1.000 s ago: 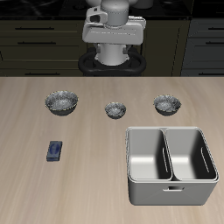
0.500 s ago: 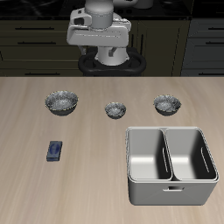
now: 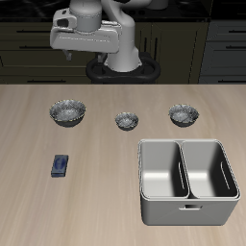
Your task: Place the cream cheese in the middle-sized bowl
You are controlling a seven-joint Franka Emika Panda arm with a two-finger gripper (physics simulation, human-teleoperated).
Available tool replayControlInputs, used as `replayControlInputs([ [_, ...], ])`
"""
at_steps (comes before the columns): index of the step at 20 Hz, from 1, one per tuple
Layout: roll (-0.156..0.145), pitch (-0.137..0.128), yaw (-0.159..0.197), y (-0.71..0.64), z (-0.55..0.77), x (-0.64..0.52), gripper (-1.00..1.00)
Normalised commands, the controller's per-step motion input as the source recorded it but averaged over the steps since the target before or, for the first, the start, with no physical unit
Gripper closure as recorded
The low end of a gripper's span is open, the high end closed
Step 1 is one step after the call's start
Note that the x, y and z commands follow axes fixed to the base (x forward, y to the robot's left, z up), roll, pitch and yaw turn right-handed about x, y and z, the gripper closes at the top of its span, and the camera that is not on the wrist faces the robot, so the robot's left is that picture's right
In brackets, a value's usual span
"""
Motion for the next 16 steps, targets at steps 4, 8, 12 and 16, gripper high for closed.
replayControlInputs([
  [4,-0.02,0.034,-0.042,-0.43,-0.02,0.09,-1.0],
  [8,0.056,0.043,0.001,-0.31,-0.03,0.15,-1.0],
  [12,-0.013,0.0,0.002,-0.18,0.03,0.23,-1.0],
  [16,0.029,0.005,0.002,-0.12,0.07,0.25,-1.0],
])
